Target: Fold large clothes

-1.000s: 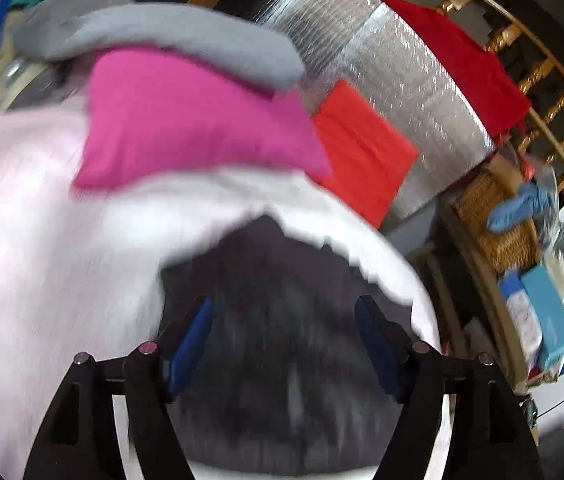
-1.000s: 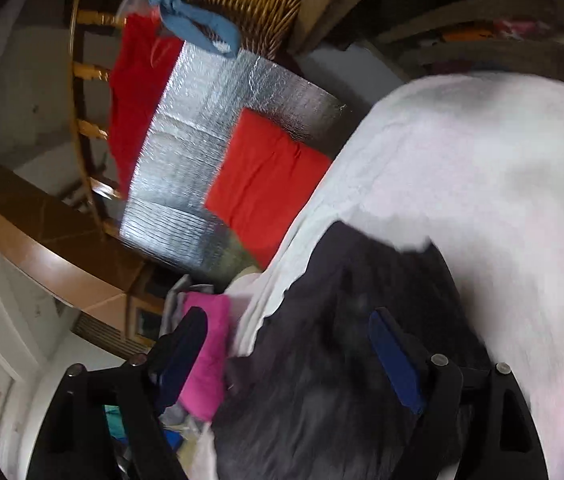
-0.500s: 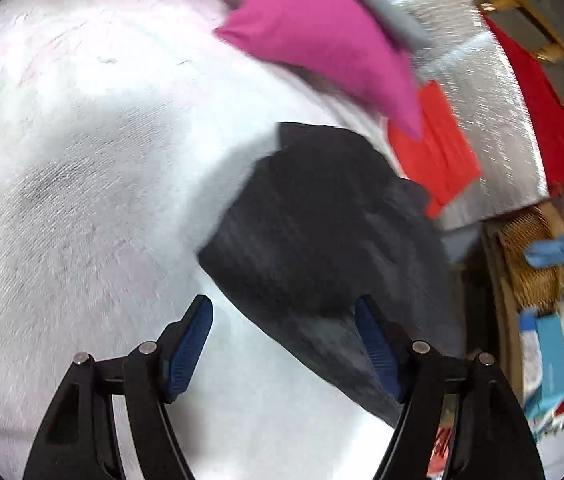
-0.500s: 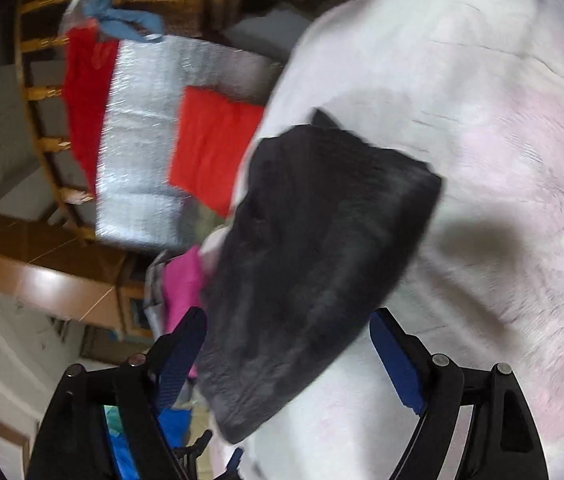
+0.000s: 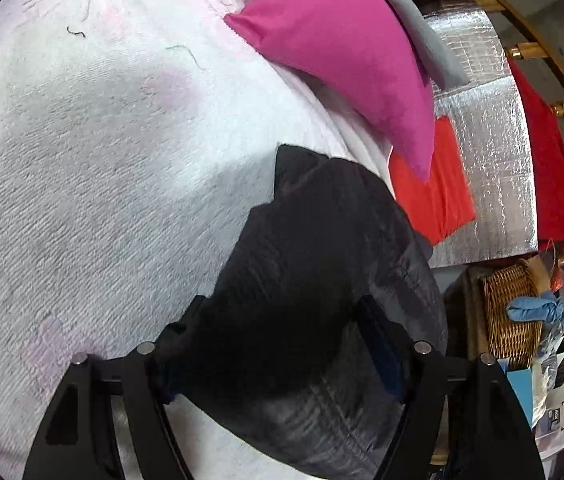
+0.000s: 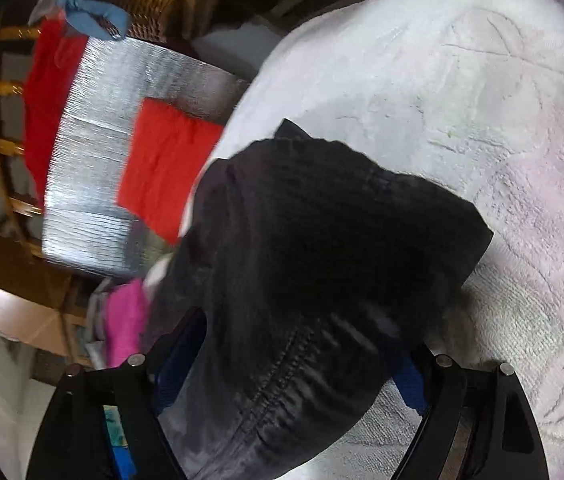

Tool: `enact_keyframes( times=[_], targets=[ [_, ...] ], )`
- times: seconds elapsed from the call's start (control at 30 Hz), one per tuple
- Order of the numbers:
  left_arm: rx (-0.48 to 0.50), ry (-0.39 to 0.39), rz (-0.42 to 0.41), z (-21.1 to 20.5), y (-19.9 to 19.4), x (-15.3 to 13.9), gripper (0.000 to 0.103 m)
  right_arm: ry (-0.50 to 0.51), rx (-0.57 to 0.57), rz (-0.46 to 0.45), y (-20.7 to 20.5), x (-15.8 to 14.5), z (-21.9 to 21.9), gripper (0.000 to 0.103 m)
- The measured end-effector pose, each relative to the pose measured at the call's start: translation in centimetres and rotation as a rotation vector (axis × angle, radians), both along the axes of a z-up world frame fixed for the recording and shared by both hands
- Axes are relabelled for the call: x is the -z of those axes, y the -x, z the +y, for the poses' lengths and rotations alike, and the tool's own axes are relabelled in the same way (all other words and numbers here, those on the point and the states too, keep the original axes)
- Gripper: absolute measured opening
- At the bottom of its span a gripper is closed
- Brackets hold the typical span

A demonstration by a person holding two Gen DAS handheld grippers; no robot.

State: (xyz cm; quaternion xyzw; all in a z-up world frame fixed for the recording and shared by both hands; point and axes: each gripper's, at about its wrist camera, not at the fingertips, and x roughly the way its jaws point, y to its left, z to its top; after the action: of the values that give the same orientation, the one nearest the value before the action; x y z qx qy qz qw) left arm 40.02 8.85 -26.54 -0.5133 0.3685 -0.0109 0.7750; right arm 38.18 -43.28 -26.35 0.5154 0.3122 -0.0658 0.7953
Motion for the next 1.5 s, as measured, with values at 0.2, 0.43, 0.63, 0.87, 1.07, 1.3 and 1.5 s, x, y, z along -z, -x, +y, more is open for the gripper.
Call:
enact_keyframes(
  times=[0.2, 0.43, 0.63, 0.87, 1.07, 1.3, 1.5],
  targets=[
    [0.05, -0.105, -0.053, -0.5, -1.1, -0.9, 0.037, 0.162, -0.031, 0.011, -0.4, -1.6, 0.9, 0.043],
    [0.074, -0.159, -0.092, -0.9, 0.7, -3.2, 0.029, 0.266, -0.087, -0.016, 1.7, -3.5, 1.6, 0.035],
    [0.1, -0.209, -0.064, -0.5, 4.7, -4.9, 0.029, 0.276, -0.144, 0.0, 6.2, -4.2, 1.5, 0.034],
    [0.088, -0.24, -0.02, 0.6, 11.7, -4.3, 0.029, 0.258, -0.192, 0.008, 12.5, -3.0, 1.9, 0.034],
    [0.103, -0.227, 0.12, 1.8, 12.9, -2.1, 0.055, 0.262, -0.216, 0.084, 14.5, -2.3, 2.4, 0.041],
    [0.044, -0.328, 0.115, 5.0, 16.8, -7.0, 0.06, 0.301, -0.449, 0.178, 17.1, -6.1, 3.2, 0.072],
    [0.077, -0.524, -0.087, 0.9, 13.1, -14.3, 0.062, 0.381, -0.529, 0.003, 13.7, -12.3, 4.4, 0.072]
  ],
)
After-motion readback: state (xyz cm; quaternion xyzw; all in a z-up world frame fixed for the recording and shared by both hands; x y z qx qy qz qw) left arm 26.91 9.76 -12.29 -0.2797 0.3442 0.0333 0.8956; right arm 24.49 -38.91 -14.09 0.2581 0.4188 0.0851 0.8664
